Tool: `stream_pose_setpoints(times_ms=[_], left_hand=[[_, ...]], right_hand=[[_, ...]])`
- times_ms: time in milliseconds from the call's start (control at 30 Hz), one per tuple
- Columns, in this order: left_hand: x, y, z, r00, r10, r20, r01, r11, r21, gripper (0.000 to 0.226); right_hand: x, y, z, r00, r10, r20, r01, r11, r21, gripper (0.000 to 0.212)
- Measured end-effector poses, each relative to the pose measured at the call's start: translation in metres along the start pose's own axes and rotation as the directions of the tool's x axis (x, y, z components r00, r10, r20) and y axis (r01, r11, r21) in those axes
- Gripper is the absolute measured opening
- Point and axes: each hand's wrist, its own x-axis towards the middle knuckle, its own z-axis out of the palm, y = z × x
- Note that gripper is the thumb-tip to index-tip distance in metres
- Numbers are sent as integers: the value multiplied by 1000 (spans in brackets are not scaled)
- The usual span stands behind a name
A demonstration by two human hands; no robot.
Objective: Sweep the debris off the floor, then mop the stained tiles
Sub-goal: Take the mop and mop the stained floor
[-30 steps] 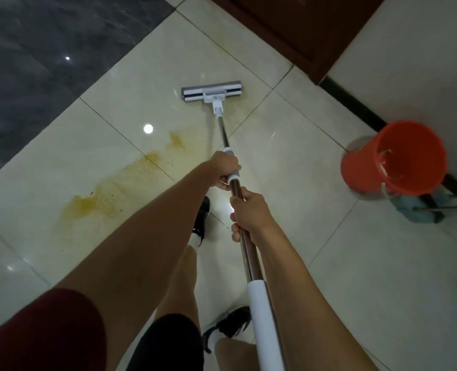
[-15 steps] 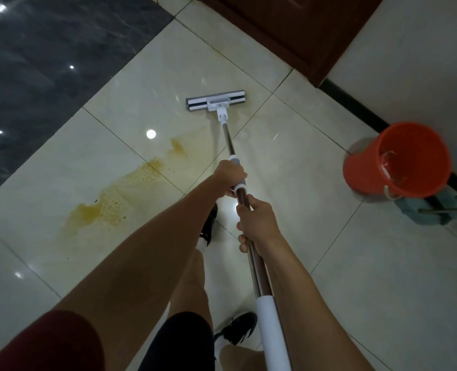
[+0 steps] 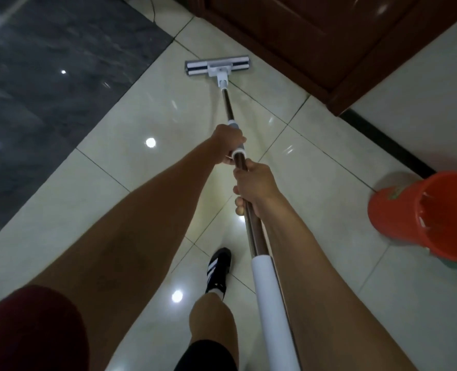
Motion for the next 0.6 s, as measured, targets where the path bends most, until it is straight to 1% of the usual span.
stream_pose_setpoints(times_ms=[100, 200, 267, 333, 367, 433, 500, 567, 600], left_hand=[[34, 31, -24, 1000, 8, -30, -8, 1000, 12, 38], [49, 44, -32, 1000, -20, -23, 20, 1000, 2, 39], [50, 43, -27, 999, -44, 3, 44, 999, 25, 38], [42, 39, -18, 999, -46, 14, 44, 996, 75, 35], [38, 36, -13, 998, -42, 37, 38, 995, 94, 29], [27, 30, -3, 995, -29, 100, 15, 990, 137, 5], [16, 21, 6, 993, -57, 107, 42, 990, 135, 13], [-3, 11, 11, 994, -68, 90, 58, 993, 99, 2], [-15, 6, 15, 994, -70, 78, 62, 992, 107, 7]], right_hand=[[36, -43, 11, 1000, 16, -3, -16, 999, 32, 26], [54, -58, 15, 999, 40, 1, -40, 999, 19, 28], [53, -51, 12, 999, 54, 6, -54, 998, 7, 25], [46, -37, 6, 999, 31, 6, -31, 999, -24, 26], [42, -31, 3, 1000, 19, 7, -18, 999, -39, 26], [32, -19, -3, 1000, 14, 7, -14, 999, -48, 24], [19, -8, -8, 1000, 18, 2, -18, 999, -40, 22], [2, 8, -10, 1000, 14, -8, -14, 999, -46, 22], [-8, 17, -10, 1000, 13, -11, -13, 999, -46, 23]])
